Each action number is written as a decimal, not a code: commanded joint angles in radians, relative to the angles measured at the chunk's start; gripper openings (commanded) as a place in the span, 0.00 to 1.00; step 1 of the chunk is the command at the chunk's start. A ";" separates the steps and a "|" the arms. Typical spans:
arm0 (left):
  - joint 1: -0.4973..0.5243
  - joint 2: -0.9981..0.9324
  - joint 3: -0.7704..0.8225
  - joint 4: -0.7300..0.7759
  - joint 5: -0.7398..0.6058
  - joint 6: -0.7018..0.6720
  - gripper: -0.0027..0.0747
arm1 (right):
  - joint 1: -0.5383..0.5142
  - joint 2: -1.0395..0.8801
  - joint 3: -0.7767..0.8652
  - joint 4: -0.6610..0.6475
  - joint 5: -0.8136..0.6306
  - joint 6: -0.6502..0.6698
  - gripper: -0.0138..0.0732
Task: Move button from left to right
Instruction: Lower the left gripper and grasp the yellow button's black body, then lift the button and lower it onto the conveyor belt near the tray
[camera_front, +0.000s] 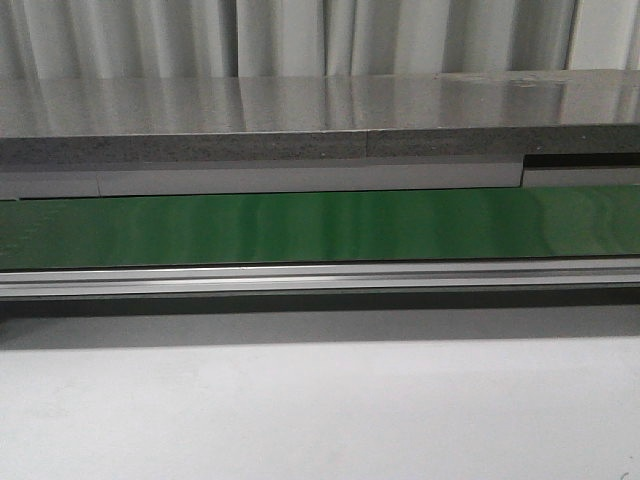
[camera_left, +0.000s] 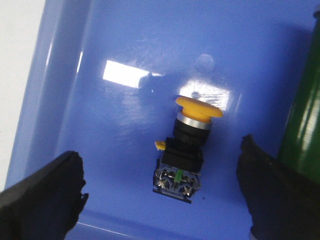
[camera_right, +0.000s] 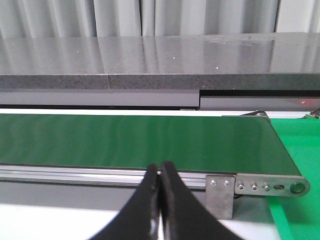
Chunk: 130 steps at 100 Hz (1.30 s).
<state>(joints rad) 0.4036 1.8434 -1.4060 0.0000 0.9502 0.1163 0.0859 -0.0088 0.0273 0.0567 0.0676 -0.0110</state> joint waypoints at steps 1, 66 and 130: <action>0.000 -0.019 -0.033 -0.013 -0.027 0.009 0.81 | 0.003 -0.021 -0.016 -0.012 -0.078 -0.002 0.08; 0.000 0.059 -0.033 -0.031 -0.042 0.011 0.81 | 0.003 -0.021 -0.016 -0.012 -0.079 -0.002 0.08; -0.002 0.157 -0.029 -0.045 -0.040 0.011 0.74 | 0.003 -0.021 -0.016 -0.012 -0.079 -0.002 0.08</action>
<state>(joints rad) 0.4036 2.0456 -1.4099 -0.0323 0.9304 0.1278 0.0859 -0.0088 0.0273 0.0567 0.0676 -0.0110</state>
